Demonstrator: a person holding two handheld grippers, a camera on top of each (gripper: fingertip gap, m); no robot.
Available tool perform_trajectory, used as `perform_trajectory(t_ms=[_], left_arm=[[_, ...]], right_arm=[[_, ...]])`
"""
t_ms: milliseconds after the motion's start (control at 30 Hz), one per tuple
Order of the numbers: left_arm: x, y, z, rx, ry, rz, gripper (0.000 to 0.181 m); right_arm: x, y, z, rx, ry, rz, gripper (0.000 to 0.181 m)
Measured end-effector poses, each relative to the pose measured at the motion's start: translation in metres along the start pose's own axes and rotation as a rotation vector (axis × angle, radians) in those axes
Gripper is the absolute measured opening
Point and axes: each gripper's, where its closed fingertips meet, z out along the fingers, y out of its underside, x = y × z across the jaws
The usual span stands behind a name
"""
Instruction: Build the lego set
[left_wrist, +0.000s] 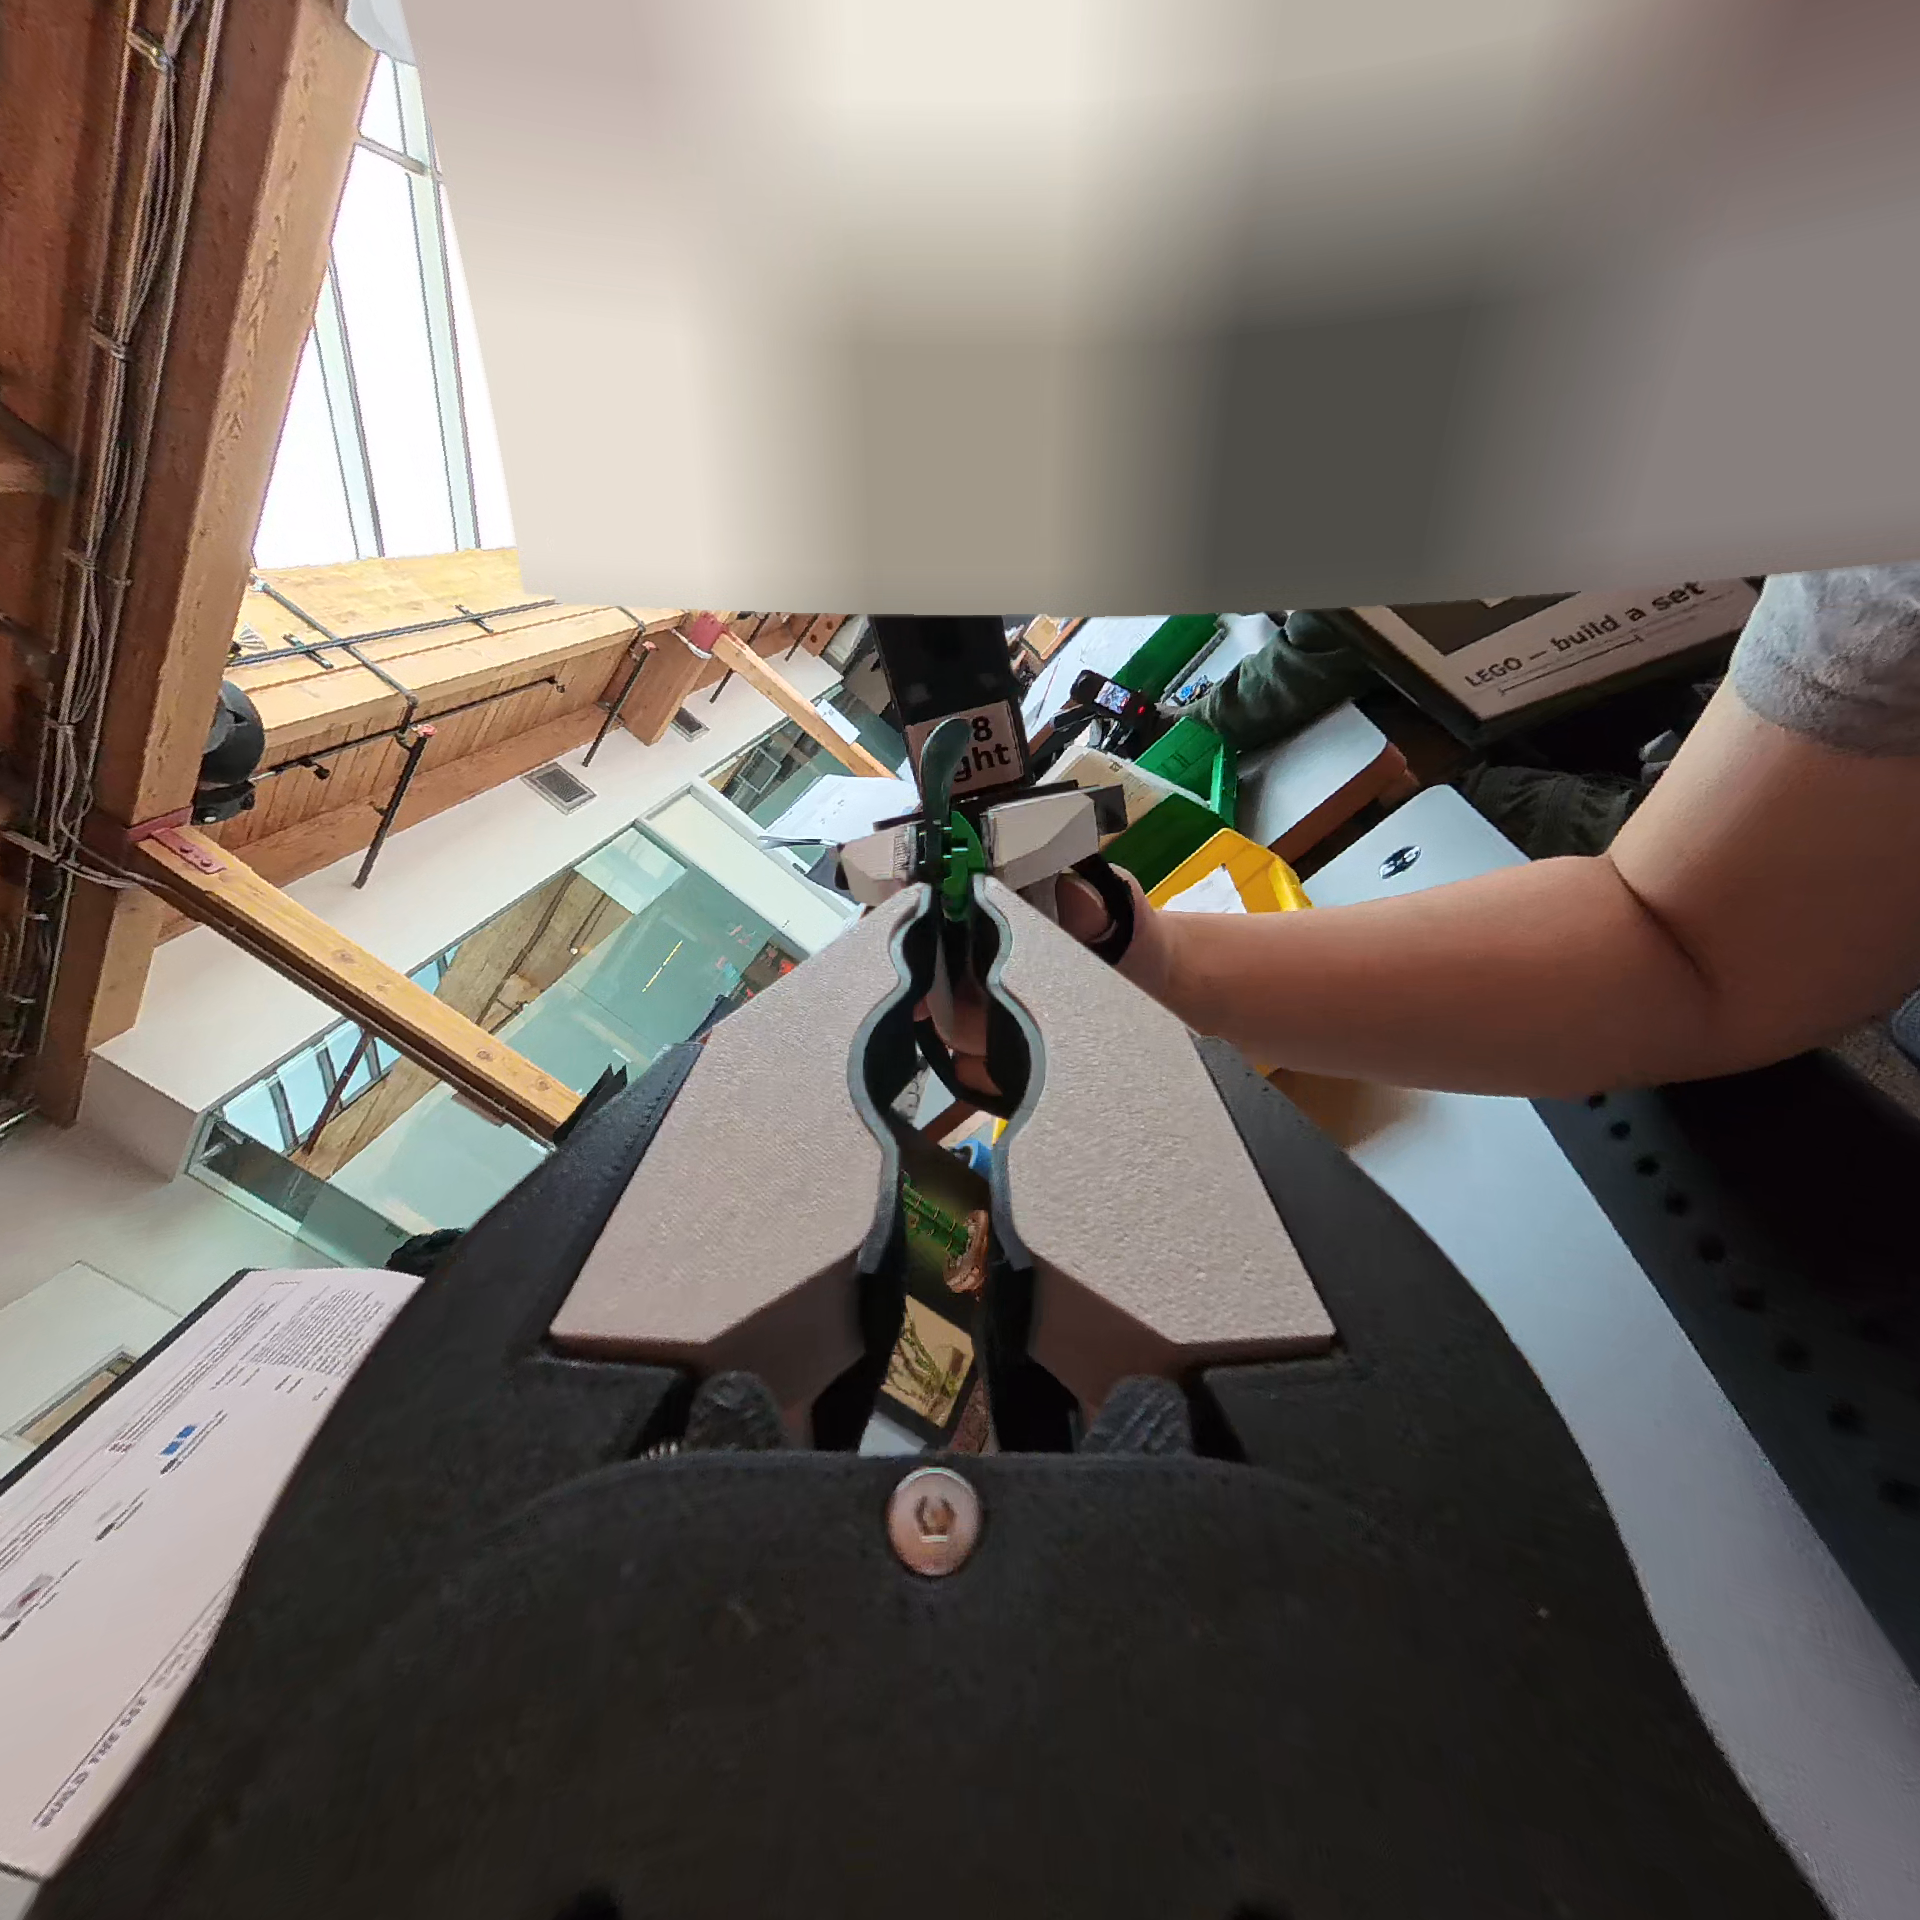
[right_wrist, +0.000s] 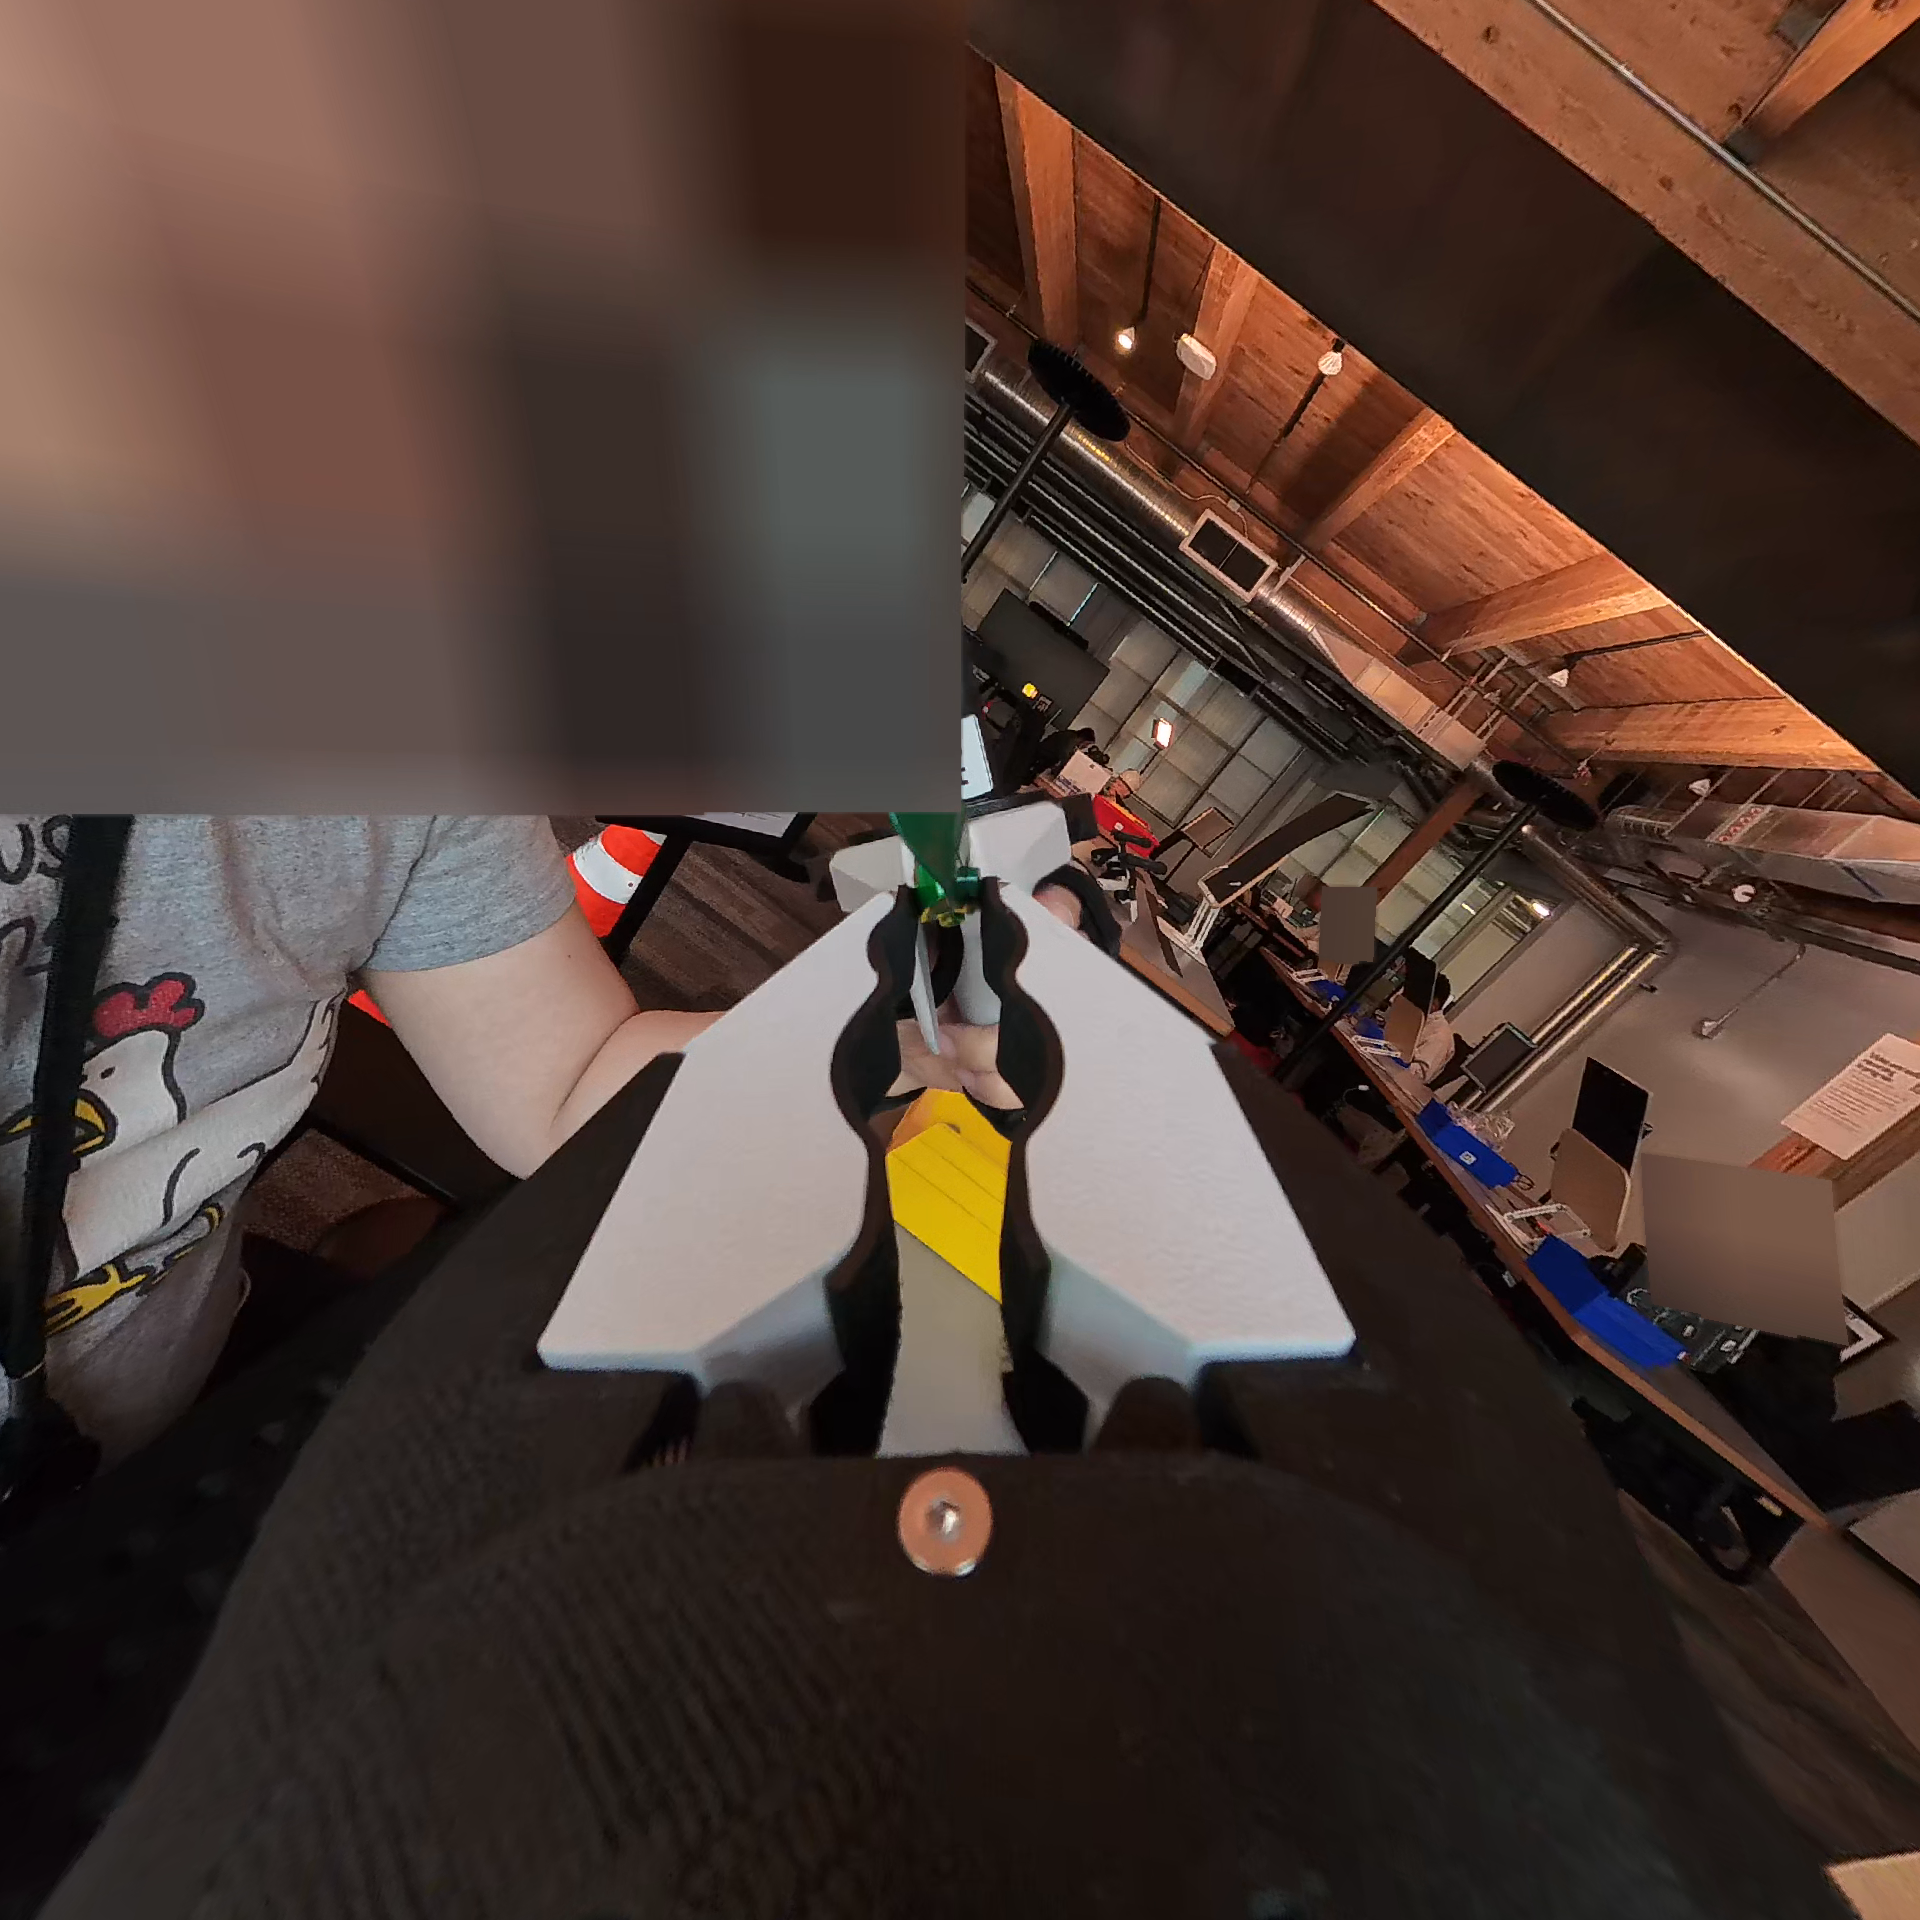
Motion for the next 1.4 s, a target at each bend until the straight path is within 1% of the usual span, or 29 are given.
perform_trajectory(t_ms=[200, 467, 1233, 1400], left_arm=[[0.001, 0.001, -0.002, -0.018, 0.014, -0.009, 0.002], [0.0, 0.001, -0.002, -0.02, 0.041, -0.083, 0.001], [-0.009, 0.002, -0.003, -0.027, -0.002, -0.074, 0.002], [-0.006, 0.001, -0.002, -0.023, 0.017, -0.087, 0.001]], right_arm=[[0.0, 0.001, 0.001, 0.0, -0.001, -0.01, 0.011], [0.0, 0.001, 0.0, -0.001, 0.008, -0.021, 0.011], [0.009, -0.002, 0.003, 0.067, 0.021, 0.068, 0.011], [0.005, -0.003, 0.003, 0.107, -0.017, 0.093, 0.01]])
